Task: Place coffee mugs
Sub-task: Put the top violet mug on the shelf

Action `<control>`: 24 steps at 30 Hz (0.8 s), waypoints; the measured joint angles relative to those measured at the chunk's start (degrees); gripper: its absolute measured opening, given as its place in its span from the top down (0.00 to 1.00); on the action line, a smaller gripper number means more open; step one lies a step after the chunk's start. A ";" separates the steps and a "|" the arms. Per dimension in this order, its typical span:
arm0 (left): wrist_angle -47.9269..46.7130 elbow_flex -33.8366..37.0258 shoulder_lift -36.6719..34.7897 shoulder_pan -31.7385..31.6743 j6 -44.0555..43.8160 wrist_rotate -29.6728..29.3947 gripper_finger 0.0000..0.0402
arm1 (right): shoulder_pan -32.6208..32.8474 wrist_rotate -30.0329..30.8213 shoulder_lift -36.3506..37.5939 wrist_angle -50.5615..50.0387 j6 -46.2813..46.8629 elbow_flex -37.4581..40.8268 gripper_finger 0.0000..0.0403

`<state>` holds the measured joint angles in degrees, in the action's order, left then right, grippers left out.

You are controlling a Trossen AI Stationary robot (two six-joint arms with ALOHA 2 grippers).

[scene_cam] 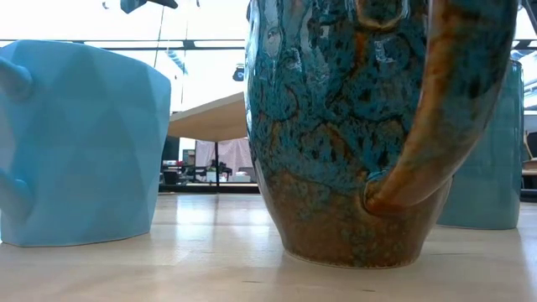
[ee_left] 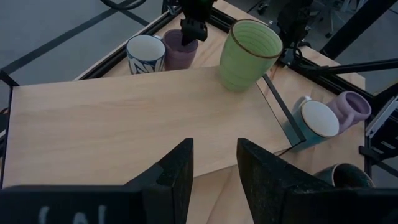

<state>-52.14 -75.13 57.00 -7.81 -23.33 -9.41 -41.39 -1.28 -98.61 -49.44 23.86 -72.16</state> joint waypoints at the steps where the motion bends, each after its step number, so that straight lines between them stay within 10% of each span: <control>1: 0.00 0.00 0.02 0.00 0.00 0.00 0.68 | 0.00 -0.01 -0.04 0.10 0.00 0.00 0.66; 24: 1.02 0.00 0.00 0.02 0.01 0.00 0.68 | -1.18 0.17 0.61 -4.50 -3.52 0.03 0.94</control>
<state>-51.12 -75.13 57.00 -7.79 -23.33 -9.41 -42.57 -1.10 -98.00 -53.94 20.34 -72.13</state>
